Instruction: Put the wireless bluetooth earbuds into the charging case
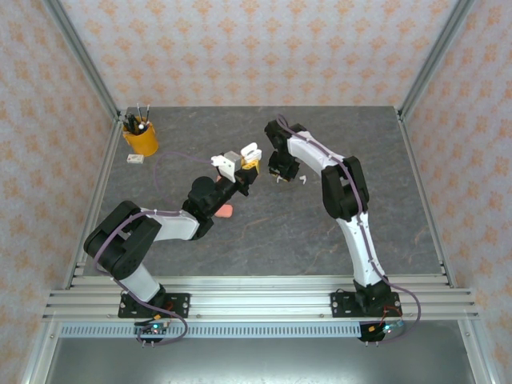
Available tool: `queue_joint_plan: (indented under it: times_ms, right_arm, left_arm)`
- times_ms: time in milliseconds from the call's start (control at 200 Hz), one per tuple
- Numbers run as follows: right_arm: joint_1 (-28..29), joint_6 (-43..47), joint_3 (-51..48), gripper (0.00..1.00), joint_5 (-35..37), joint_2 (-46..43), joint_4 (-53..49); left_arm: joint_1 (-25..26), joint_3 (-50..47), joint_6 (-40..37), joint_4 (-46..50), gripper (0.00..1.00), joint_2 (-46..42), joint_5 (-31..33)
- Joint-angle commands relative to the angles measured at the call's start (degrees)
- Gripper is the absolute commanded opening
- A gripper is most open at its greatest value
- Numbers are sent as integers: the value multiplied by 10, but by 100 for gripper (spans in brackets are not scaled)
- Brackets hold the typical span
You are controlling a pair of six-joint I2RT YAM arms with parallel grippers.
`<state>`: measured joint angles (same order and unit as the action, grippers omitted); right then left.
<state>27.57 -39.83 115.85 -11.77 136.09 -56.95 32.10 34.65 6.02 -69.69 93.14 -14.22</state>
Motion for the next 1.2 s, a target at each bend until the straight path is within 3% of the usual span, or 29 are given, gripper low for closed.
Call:
queue_joint_plan:
  times_ms: [0,821,1191]
  right_arm:
    - [6,-2,-23,27,-2,-25,6]
    - [6,9,-250,25,66,-227,173]
    - [6,38,-292,25,104,-351,206]
  left_arm:
    - [-5,15,-3,1,0,-3,-6]
    - [-7,22,-7,19,0,-1,-29]
    - [-7,28,-1,15,0,15,-55]
